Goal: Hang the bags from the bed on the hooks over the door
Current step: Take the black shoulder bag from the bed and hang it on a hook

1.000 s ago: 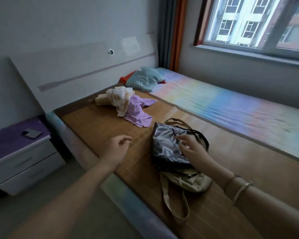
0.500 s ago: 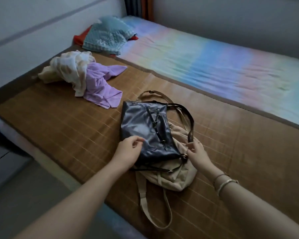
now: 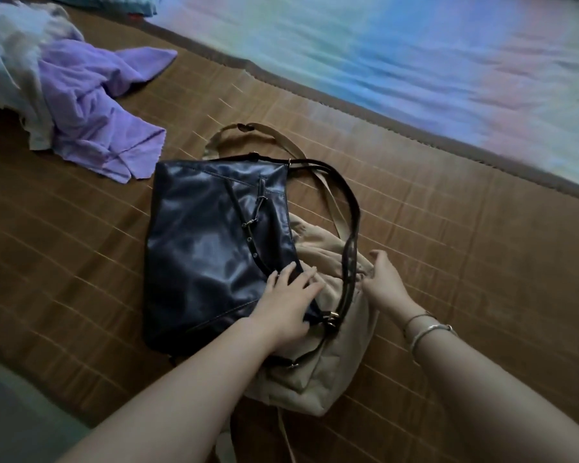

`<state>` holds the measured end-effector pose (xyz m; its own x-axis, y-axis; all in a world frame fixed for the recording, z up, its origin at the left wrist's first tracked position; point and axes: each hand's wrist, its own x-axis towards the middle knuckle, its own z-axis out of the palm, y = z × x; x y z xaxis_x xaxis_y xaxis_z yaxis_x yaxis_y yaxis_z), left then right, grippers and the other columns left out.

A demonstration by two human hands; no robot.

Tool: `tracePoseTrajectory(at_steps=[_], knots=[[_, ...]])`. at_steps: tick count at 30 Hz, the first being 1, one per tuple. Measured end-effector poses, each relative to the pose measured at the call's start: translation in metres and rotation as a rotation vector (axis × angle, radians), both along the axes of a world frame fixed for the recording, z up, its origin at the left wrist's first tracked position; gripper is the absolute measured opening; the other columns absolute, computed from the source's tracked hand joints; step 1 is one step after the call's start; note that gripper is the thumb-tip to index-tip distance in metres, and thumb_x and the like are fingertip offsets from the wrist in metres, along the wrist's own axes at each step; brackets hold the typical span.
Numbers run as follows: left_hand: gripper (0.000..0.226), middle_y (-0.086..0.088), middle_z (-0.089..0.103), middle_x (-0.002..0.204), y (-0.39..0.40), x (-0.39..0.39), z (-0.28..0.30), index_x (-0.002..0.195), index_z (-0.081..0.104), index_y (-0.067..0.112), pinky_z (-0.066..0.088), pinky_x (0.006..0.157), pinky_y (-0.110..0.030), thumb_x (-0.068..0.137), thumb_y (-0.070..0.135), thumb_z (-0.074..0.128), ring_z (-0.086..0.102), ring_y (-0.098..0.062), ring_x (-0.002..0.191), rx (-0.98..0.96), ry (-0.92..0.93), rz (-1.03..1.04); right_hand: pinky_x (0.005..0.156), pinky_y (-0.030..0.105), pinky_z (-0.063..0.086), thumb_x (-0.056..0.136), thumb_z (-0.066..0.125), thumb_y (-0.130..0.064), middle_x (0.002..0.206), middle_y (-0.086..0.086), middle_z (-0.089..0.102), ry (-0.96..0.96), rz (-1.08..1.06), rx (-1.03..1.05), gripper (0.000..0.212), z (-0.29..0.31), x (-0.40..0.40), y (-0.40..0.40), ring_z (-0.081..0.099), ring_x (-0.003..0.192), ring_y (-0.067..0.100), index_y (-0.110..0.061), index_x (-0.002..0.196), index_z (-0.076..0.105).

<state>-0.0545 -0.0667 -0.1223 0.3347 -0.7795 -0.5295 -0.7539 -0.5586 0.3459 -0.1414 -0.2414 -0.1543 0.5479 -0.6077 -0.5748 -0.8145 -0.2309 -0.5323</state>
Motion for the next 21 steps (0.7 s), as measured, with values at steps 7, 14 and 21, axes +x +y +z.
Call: tracePoseTrajectory(at_steps=[7, 14, 21], knots=[[0.051, -0.005, 0.039, 0.141, -0.023, 0.015, -0.028, 0.124, 0.046, 0.017, -0.007, 0.118, -0.054, 0.08, 0.039, 0.059, 0.016, -0.03, 0.143, 0.109, -0.207, -0.268, 0.103, 0.045, 0.042, 0.083, 0.059, -0.031, 0.136, 0.011, 0.05, -0.074, -0.013, 0.051, 0.055, -0.033, 0.025, -0.018, 0.048, 0.125, 0.028, -0.015, 0.133, 0.041], [0.038, 0.002, 0.048, 0.128, -0.021, 0.024, -0.003, 0.11, 0.051, 0.023, 0.0, 0.119, -0.053, 0.078, 0.04, 0.063, 0.032, -0.021, 0.132, 0.061, -0.185, -0.219, 0.089, 0.037, 0.051, 0.084, 0.058, -0.035, 0.1, 0.005, 0.065, -0.25, -0.257, 0.287, 0.033, -0.003, 0.056, 0.004, 0.062, 0.097, 0.021, -0.01, 0.106, 0.056], [0.035, 0.007, 0.054, 0.105, -0.005, 0.037, 0.046, 0.096, 0.046, 0.023, 0.019, 0.115, -0.045, 0.073, 0.04, 0.067, 0.048, -0.018, 0.112, -0.037, -0.03, -0.025, 0.043, 0.024, 0.044, 0.08, 0.048, 0.002, 0.086, 0.012, 0.069, -0.433, -0.296, 0.525, 0.036, 0.091, 0.075, 0.007, 0.05, 0.044, 0.014, -0.01, 0.112, 0.039]])
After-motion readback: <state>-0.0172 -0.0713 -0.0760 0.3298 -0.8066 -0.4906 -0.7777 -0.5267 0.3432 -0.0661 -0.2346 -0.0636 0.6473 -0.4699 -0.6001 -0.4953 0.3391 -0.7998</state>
